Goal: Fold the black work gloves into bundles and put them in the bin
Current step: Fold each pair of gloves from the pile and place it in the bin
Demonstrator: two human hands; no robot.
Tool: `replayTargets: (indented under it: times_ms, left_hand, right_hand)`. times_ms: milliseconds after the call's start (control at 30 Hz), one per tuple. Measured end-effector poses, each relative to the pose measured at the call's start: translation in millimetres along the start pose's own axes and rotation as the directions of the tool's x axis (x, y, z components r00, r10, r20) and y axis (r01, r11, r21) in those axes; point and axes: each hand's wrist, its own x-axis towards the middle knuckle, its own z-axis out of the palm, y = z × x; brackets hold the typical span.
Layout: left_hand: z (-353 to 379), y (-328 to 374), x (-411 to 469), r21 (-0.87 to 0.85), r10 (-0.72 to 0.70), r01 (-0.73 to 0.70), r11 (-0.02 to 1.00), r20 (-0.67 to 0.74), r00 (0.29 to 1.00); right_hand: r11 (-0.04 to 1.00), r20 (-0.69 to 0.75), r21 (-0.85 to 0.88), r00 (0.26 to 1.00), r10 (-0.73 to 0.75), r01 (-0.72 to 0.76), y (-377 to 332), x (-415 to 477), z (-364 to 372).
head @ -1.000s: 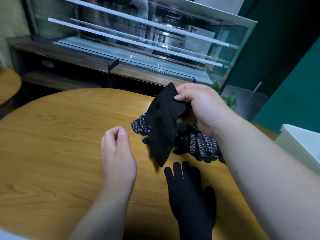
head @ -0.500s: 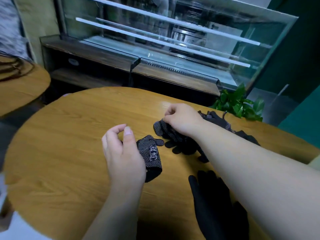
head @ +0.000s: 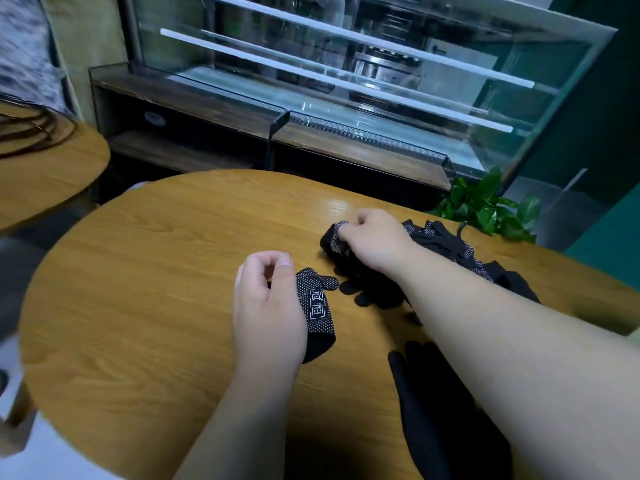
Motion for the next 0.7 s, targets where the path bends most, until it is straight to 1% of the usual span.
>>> replayTargets:
  times_ms: [33, 67, 100, 133, 167, 200, 233, 267, 300, 367, 433, 500, 533, 567, 633, 667, 700]
  left_hand:
    - [0.9, 0.8, -0.6, -0.036, -0.034, 0.034, 0.999, 0.016, 0.999]
    - [2.2, 1.6, -1.3, -0.072, -0.062, 0.064, 0.995, 0.034, 0.998]
    - [3.2, 1.2, -1.5, -0.092, -0.075, 0.08, 0.993, 0.053, 0.996]
    - [4.6, 1.3, -2.3, -0.095, -0.066, 0.072, 0.993, 0.073, 0.995]
    - [6.6, 1.5, -3.6, -0.09, -0.059, 0.069, 0.994, 0.109, 0.992]
    - [8.6, 1.1, -5.8, -0.093, -0.06, 0.076, 0.993, 0.169, 0.984]
    - [10.3, 1.5, -8.7, -0.118, -0.065, 0.098, 0.988, 0.255, 0.965]
    - [12.3, 2.7, -13.3, -0.163, -0.062, 0.128, 0.978, 0.36, 0.931]
    - [14.3, 2.5, -18.9, -0.205, -0.032, 0.142, 0.969, 0.461, 0.887]
    - [17.7, 0.3, -29.0, -0.26, 0.079, 0.102, 0.96, 0.601, 0.795]
    - [22.4, -2.8, -37.8, -0.304, 0.161, 0.07, 0.95, 0.67, 0.725]
    - [27.3, -3.8, -46.4, -0.309, 0.178, 0.078, 0.948, 0.718, 0.673]
    - [29.5, -4.4, -50.7, -0.294, 0.18, 0.06, 0.954, 0.721, 0.669]
    - [32.4, -4.0, -55.1, -0.267, 0.179, 0.023, 0.963, 0.707, 0.685]
    - [38.4, -1.4, -64.6, -0.203, 0.178, -0.058, 0.977, 0.642, 0.745]
    - [41.3, 0.6, -68.4, -0.155, 0.167, -0.091, 0.984, 0.599, 0.783]
    - [44.0, 3.5, -71.8, -0.101, 0.14, -0.099, 0.99, 0.564, 0.814]
  right_hand:
    - [0.974, 0.021, 0.218, 0.998, 0.052, -0.055, -0.8, -7.1, -9.9]
    - [0.899, 0.072, 0.419, 0.992, 0.102, -0.123, 0.4, -15.4, -18.7]
    - [0.782, 0.145, 0.593, 0.981, 0.129, -0.19, 2.1, -24.2, -26.0]
    - [0.659, 0.218, 0.711, 0.968, 0.125, -0.245, 5.4, -32.1, -31.7]
    - [0.554, 0.274, 0.781, 0.955, 0.11, -0.288, 7.5, -41.0, -37.3]
    - [0.477, 0.316, 0.816, 0.943, 0.106, -0.327, 11.7, -47.2, -40.4]
    - [0.423, 0.352, 0.833, 0.931, 0.093, -0.358, 15.3, -54.9, -43.4]
    - [0.39, 0.379, 0.838, 0.921, 0.085, -0.381, 19.0, -62.0, -46.5]
    - [0.374, 0.39, 0.838, 0.916, 0.097, -0.397, 21.3, -69.0, -50.6]
    - [0.335, 0.394, 0.844, 0.908, 0.14, -0.418, 22.6, -82.5, -61.5]
    - [0.275, 0.381, 0.866, 0.908, 0.176, -0.417, 28.4, -92.1, -73.3]
    - [0.216, 0.383, 0.881, 0.903, 0.195, -0.42, 33.3, -104.0, -85.0]
    - [0.209, 0.387, 0.881, 0.901, 0.198, -0.425, 35.2, -109.8, -87.9]
    - [0.214, 0.388, 0.878, 0.899, 0.205, -0.428, 37.1, -116.8, -89.6]
    - [0.238, 0.359, 0.875, 0.896, 0.26, -0.42, 43.5, -128.1, -88.6]
    - [0.286, 0.33, 0.865, 0.896, 0.297, -0.413, 48.1, -132.6, -87.2]
    - [0.357, 0.294, 0.844, 0.902, 0.317, -0.401, 52.0, -137.6, -86.5]
